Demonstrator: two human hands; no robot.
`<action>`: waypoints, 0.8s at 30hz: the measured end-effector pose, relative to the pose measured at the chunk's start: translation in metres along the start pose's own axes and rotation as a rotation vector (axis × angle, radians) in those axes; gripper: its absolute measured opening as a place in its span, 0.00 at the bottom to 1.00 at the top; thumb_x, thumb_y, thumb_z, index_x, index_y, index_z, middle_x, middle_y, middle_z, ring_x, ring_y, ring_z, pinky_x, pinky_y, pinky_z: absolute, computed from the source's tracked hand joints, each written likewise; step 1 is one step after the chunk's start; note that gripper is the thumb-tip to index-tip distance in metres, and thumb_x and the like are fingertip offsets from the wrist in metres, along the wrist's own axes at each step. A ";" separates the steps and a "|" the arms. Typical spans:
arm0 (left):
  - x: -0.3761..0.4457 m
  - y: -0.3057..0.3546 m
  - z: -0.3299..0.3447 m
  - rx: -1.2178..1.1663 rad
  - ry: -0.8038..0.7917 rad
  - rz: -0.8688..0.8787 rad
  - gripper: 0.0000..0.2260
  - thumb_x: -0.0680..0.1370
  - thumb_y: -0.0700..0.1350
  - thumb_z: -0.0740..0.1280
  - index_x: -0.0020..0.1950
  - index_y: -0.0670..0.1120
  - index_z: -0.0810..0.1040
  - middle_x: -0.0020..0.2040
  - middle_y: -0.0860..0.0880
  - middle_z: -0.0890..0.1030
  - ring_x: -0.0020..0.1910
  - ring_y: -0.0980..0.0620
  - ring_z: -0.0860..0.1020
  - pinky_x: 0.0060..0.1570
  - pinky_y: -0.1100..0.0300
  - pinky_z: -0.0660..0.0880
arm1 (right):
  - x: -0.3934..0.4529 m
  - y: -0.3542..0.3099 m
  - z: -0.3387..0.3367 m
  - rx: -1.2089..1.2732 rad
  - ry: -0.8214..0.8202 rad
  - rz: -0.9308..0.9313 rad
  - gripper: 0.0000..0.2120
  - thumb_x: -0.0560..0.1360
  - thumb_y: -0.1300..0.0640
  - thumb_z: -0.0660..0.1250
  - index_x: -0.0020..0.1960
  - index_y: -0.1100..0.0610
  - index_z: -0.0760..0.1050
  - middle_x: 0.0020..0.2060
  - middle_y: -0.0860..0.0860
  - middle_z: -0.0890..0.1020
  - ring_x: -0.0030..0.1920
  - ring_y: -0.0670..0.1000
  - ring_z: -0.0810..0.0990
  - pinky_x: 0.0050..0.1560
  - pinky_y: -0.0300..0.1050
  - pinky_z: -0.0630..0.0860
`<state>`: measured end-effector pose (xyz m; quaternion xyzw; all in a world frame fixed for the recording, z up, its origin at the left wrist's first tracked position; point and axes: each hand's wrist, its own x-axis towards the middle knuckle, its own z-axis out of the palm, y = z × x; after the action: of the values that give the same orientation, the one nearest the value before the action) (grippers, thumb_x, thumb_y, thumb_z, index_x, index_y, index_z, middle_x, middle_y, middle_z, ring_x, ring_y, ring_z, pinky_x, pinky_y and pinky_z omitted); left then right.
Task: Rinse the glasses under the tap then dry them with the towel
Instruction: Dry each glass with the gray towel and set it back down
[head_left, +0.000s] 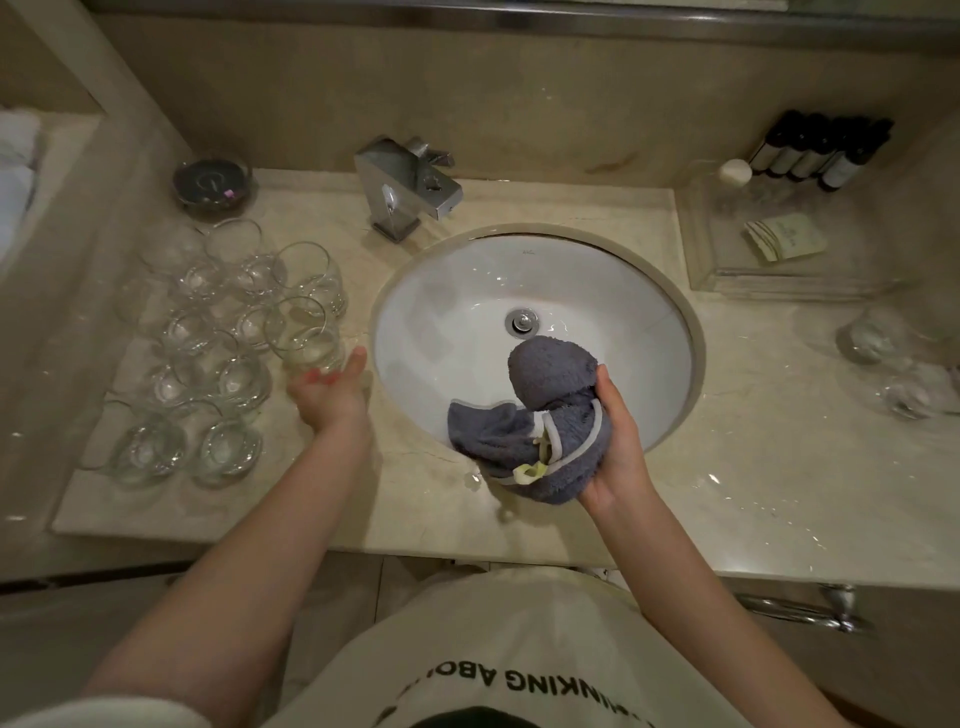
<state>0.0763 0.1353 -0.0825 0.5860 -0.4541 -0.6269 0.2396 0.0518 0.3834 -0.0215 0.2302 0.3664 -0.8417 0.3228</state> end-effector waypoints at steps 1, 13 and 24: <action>-0.013 -0.008 0.004 0.026 -0.038 0.031 0.23 0.69 0.43 0.79 0.57 0.45 0.71 0.48 0.48 0.78 0.43 0.51 0.77 0.54 0.55 0.78 | 0.000 -0.005 -0.006 0.016 0.000 -0.003 0.25 0.75 0.42 0.61 0.60 0.61 0.77 0.54 0.59 0.83 0.55 0.57 0.81 0.65 0.57 0.71; -0.175 -0.033 0.145 0.415 -0.883 0.230 0.12 0.74 0.44 0.74 0.55 0.47 0.77 0.51 0.50 0.81 0.51 0.55 0.79 0.48 0.61 0.76 | -0.034 -0.066 -0.112 0.183 0.228 -0.099 0.26 0.80 0.45 0.57 0.68 0.63 0.72 0.55 0.59 0.82 0.49 0.53 0.85 0.42 0.44 0.82; -0.318 -0.108 0.295 0.664 -1.331 0.268 0.22 0.72 0.47 0.76 0.64 0.45 0.76 0.58 0.46 0.78 0.56 0.51 0.78 0.46 0.62 0.73 | -0.067 -0.127 -0.200 0.259 0.298 -0.216 0.21 0.82 0.45 0.55 0.57 0.60 0.78 0.51 0.55 0.85 0.48 0.51 0.85 0.45 0.42 0.81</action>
<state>-0.1169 0.5365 -0.0392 0.0646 -0.7354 -0.6441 -0.2002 0.0372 0.6284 -0.0452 0.3511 0.3216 -0.8680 0.1410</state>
